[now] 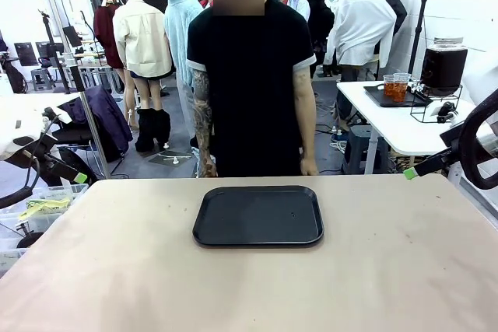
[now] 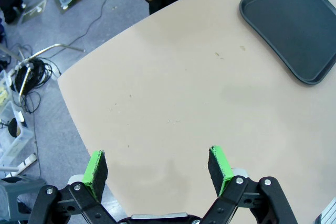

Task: Pour the drink into the iced cup.
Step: Open the gripper to release the iced cup you were holding.

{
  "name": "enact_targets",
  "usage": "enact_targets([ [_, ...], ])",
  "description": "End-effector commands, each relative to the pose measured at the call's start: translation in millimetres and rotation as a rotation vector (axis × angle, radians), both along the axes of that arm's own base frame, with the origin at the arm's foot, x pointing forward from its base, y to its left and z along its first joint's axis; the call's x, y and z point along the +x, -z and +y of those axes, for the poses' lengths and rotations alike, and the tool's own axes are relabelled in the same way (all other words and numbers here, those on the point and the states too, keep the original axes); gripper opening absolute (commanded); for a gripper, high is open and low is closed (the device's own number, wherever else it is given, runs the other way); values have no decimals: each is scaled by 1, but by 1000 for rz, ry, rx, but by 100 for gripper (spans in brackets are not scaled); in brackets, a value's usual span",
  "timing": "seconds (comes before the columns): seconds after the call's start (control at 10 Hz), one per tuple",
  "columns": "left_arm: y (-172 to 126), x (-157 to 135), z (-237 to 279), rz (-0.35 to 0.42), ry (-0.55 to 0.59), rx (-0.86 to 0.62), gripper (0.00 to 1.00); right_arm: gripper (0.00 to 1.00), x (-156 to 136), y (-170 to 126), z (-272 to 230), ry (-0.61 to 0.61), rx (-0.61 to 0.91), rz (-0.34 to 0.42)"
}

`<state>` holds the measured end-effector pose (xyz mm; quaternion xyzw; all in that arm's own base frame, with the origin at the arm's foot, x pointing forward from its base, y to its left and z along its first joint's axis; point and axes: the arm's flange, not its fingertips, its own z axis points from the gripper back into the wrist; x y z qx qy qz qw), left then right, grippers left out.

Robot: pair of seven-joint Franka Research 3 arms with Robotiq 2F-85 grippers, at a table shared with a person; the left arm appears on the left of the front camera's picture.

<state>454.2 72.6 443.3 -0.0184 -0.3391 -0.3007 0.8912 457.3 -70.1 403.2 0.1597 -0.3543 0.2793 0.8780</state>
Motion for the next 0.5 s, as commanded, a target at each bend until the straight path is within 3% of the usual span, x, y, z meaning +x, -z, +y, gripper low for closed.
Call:
enact_targets([
  [0.0, -1, 0, 1, -3, -1, 0, 100, 100, 3, 1, -1, -5, -9, -1],
  [0.4, -1, 0, 1, -3, -1, 0, 100, 100, 3, 1, -1, -5, -9, -1],
])
